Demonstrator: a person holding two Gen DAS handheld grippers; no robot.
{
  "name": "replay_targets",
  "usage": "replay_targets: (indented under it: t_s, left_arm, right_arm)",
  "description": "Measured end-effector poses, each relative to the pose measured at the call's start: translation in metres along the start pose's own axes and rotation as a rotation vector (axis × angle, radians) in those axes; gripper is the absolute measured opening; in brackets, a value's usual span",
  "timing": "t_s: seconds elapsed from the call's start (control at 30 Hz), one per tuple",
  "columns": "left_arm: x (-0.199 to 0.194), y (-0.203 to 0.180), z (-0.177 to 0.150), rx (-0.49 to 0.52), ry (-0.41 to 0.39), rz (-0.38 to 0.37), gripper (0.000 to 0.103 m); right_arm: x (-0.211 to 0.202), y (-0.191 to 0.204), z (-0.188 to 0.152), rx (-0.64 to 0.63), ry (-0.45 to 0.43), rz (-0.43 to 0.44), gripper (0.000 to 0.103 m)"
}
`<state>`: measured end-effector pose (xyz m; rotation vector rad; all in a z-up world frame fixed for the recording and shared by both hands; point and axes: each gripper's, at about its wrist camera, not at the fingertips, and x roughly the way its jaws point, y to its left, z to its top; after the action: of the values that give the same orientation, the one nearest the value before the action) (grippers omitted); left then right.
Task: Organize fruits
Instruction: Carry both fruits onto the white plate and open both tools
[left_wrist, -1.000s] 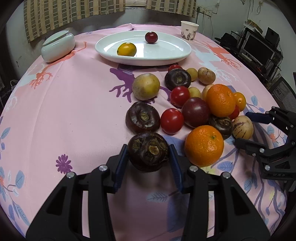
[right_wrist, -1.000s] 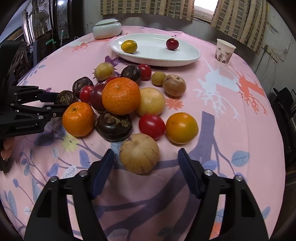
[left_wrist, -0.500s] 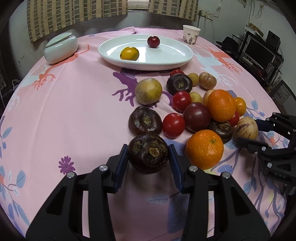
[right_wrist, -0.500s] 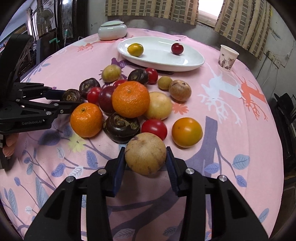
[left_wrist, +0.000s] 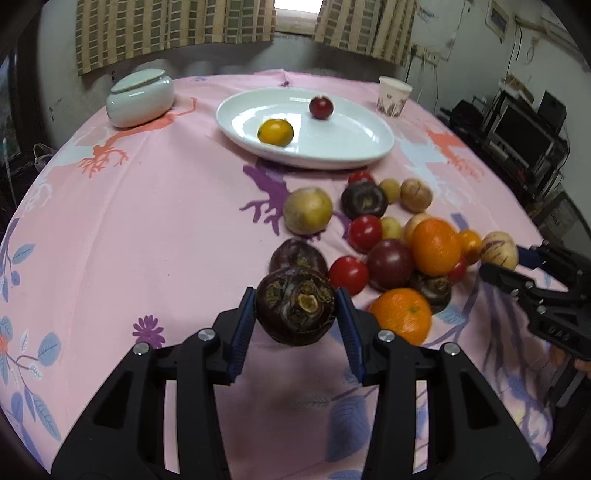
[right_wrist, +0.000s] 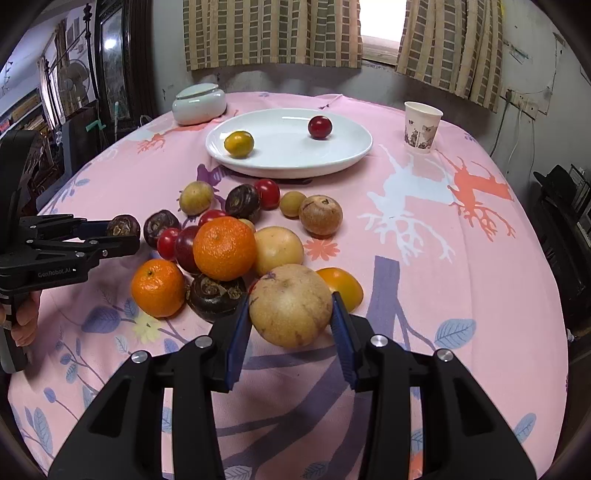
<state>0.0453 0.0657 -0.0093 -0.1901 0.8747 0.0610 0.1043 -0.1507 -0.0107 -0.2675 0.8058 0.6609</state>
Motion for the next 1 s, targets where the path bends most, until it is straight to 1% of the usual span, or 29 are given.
replay_targets:
  t_s: [0.17, 0.23, 0.33, 0.47, 0.57, 0.63, 0.73, 0.8, 0.83, 0.93, 1.0]
  left_arm:
    - [-0.018, -0.006, 0.011, 0.015, -0.027, -0.007, 0.044]
    - [-0.025, -0.009, 0.021, 0.026, -0.044, 0.012, 0.044]
    - [-0.032, -0.019, 0.041, 0.074, -0.085, 0.05, 0.044]
    - [-0.018, -0.026, 0.073, 0.068, -0.088, 0.051, 0.044]
    - [-0.003, -0.032, 0.09, 0.06, -0.078, 0.06, 0.044]
    - [0.003, -0.035, 0.097, 0.058, -0.076, 0.047, 0.044]
    - [0.015, -0.038, 0.108, 0.067, -0.07, 0.044, 0.044]
    - [0.026, -0.037, 0.116, 0.059, -0.064, 0.047, 0.044]
    - [0.032, -0.035, 0.12, 0.052, -0.059, 0.047, 0.044]
    - [0.051, -0.029, 0.129, 0.017, -0.029, 0.028, 0.044]
    - [0.065, -0.025, 0.132, -0.001, -0.004, 0.023, 0.044]
  right_arm:
    - [-0.015, -0.006, 0.007, 0.052, -0.047, 0.018, 0.042]
    - [-0.022, -0.008, 0.009, 0.065, -0.071, 0.018, 0.042]
    - [-0.032, -0.013, 0.012, 0.093, -0.129, 0.016, 0.042]
    - [-0.032, -0.021, 0.012, 0.116, -0.128, 0.028, 0.042]
    - [-0.032, -0.023, 0.015, 0.123, -0.115, 0.026, 0.042]
    - [-0.035, -0.022, 0.022, 0.11, -0.118, 0.02, 0.042]
    - [-0.034, -0.023, 0.048, 0.07, -0.147, -0.03, 0.042]
    - [-0.022, -0.025, 0.07, 0.028, -0.151, -0.075, 0.042]
    - [-0.012, -0.026, 0.08, 0.01, -0.143, -0.081, 0.042]
    - [0.024, -0.037, 0.107, 0.013, -0.104, -0.027, 0.042]
    - [0.048, -0.043, 0.121, 0.022, -0.089, -0.011, 0.042]
